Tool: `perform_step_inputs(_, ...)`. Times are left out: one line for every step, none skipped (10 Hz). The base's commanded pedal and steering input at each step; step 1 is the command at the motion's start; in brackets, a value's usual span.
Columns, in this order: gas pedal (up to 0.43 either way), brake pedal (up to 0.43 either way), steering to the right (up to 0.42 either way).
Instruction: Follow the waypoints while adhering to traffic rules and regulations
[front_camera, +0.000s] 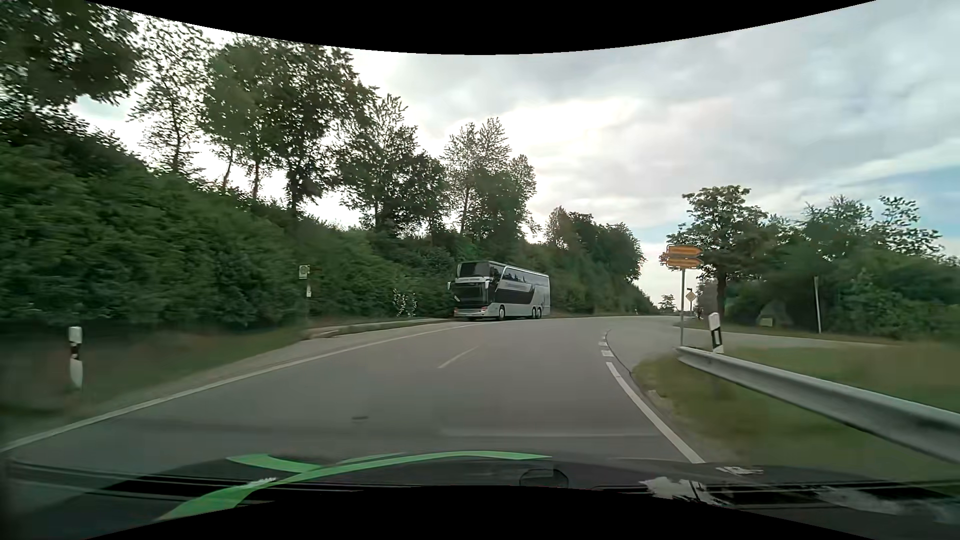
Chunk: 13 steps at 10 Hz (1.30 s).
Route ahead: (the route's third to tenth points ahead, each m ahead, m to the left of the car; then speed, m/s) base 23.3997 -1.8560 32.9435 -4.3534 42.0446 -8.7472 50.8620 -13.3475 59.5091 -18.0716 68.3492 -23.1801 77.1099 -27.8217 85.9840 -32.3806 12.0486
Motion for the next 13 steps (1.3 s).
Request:
perform_step_inputs(0.248, 0.0, 0.048)
perform_step_inputs(0.248, 0.0, 0.051)
perform_step_inputs(0.248, 0.0, 0.054)
perform_step_inputs(0.248, 0.0, 0.054)
perform_step_inputs(0.248, 0.0, 0.054)
perform_step_inputs(0.248, 0.0, 0.054)
perform_step_inputs(0.248, 0.0, 0.055)
perform_step_inputs(0.248, 0.0, 0.056)
perform_step_inputs(0.248, 0.0, 0.058)
perform_step_inputs(0.248, 0.0, 0.059)
perform_step_inputs(0.248, 0.0, 0.059)
perform_step_inputs(0.248, 0.0, 0.059)
perform_step_inputs(0.248, 0.0, 0.059)
